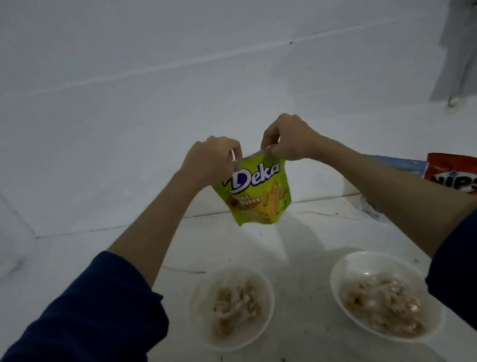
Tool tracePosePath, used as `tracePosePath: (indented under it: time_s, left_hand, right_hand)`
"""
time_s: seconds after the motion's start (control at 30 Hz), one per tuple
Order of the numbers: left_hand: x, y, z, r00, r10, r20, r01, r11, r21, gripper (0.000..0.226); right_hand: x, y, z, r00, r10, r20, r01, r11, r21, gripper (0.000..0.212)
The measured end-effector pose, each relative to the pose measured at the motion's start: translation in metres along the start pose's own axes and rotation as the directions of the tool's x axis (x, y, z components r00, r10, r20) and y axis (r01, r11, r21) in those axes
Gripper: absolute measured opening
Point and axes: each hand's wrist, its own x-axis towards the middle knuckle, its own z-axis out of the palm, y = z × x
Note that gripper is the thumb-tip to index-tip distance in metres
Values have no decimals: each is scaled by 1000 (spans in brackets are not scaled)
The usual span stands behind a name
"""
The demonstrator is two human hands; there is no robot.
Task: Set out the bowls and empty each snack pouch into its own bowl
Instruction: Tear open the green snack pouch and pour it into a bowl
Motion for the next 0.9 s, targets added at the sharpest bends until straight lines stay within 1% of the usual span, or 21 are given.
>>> tracePosePath:
  time_s: [0.07, 0.17, 0.3, 0.43, 0.5, 0.57, 0.63, 0.67, 0.7, 0.77, 0.83, 0.87, 0.9]
  left_hand:
    - [-29, -21, -22, 998, -58, 28, 60, 997, -42, 10]
    - [-76, -56, -51, 991, -114, 72, 117, 993, -28, 7]
    - [-147, -107, -73, 989, -107, 103, 113, 992, -60, 8]
    - [-221, -141, -76, 976, -130, 175, 148, 984, -100, 12]
    - [-251, -153, -69, 963, -169, 210, 205, 965, -164, 12]
    - [-276, -162, -57, 943, -224, 244, 284, 925, -251, 11]
    - [-295, -168, -42, 929, -260, 263, 337, 888, -314, 13]
    - [-303, -172, -37, 927, -275, 256, 354, 867, -350, 16]
    - [-309, -176, -33, 924, -289, 250, 371, 839, -398, 20]
    - [-317, -187, -33, 917, -304, 259, 396, 774, -494, 26]
    - [-320, -199, -36, 904, -325, 279, 428, 703, -567, 27]
    - [-320, -204, -36, 896, -344, 282, 444, 663, -602, 28]
    - [-320, -209, -37, 888, -363, 281, 456, 624, -634, 28]
  right_hand:
    - [-2, -37, 11, 998, -62, 16, 62, 998, 18, 19]
    - [-8, -91, 35, 991, -128, 49, 125, 990, 63, 19]
    - [-23, -158, 80, 979, -177, 97, 162, 976, 143, 15]
    - [-44, -212, 136, 957, -206, 206, 172, 970, 172, 13]
    - [-56, -231, 162, 940, -231, 252, 186, 964, 191, 13]
    - [-68, -244, 184, 932, -234, 278, 183, 963, 197, 13]
    - [-80, -252, 202, 929, -222, 297, 167, 965, 201, 14]
    - [-84, -254, 209, 934, -216, 284, 156, 963, 219, 15]
    - [-87, -256, 216, 944, -210, 255, 146, 957, 250, 19]
    - [-92, -259, 227, 966, -174, 194, 109, 946, 306, 31]
    - [-95, -261, 232, 988, -63, 144, 1, 918, 396, 41]
    - [-97, -263, 233, 993, 15, 121, -69, 886, 458, 40]
    - [-98, -266, 235, 991, 84, 106, -127, 845, 519, 34]
